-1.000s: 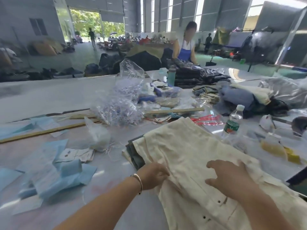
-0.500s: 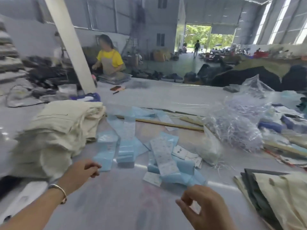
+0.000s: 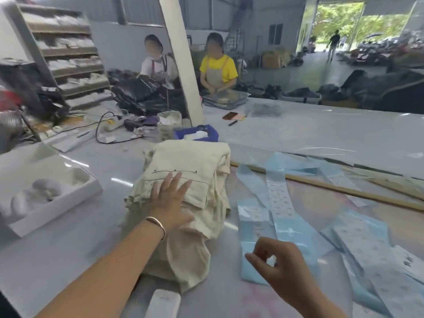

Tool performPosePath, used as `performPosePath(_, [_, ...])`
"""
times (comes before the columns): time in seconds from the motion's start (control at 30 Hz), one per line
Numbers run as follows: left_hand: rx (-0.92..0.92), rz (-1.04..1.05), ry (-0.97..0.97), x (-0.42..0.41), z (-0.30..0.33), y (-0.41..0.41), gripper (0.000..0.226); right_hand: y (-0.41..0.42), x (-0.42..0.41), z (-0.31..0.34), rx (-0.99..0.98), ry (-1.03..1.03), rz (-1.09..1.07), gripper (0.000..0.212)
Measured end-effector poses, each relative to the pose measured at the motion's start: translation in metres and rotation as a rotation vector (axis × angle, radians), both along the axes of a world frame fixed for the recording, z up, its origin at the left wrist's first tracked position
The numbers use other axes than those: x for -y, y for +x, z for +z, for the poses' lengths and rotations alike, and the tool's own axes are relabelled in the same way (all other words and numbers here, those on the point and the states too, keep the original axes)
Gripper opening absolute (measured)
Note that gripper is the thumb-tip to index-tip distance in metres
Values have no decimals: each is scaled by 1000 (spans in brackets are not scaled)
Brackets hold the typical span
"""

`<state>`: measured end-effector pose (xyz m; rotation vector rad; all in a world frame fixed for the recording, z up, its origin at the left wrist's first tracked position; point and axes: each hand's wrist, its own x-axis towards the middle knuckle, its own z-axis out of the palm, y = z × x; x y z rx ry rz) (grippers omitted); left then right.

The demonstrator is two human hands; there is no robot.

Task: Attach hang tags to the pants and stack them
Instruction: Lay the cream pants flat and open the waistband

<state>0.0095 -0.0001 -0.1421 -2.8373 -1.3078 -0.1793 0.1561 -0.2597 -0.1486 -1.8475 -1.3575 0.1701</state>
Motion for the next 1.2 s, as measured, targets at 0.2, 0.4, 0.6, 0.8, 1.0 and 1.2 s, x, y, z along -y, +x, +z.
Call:
performPosePath(0.2, [-111, -211, 136, -61, -13, 19, 70, 5, -52, -11, -22, -148, 7, 40])
performPosePath(0.4, [540, -56, -10, -82, 48, 13, 34, 13, -88, -12, -102, -266, -57, 27])
performPosePath(0.6, [613, -252, 154, -68, 100, -30, 35, 22, -155, 0, -1190, -2, 34, 45])
performPosePath(0.8, [134, -306, -749, -71, 35, -54, 73, 11, -211, -9, -1600, -127, 66, 59])
performPosePath(1.0, [674, 416, -464, -156, -10, -42, 62, 18, -239, -20, -1487, -115, -110, 36])
performPosePath(1.2, [773, 460, -690, -192, -10, -15, 57, 38, -215, -26, -1405, -191, 396, 51])
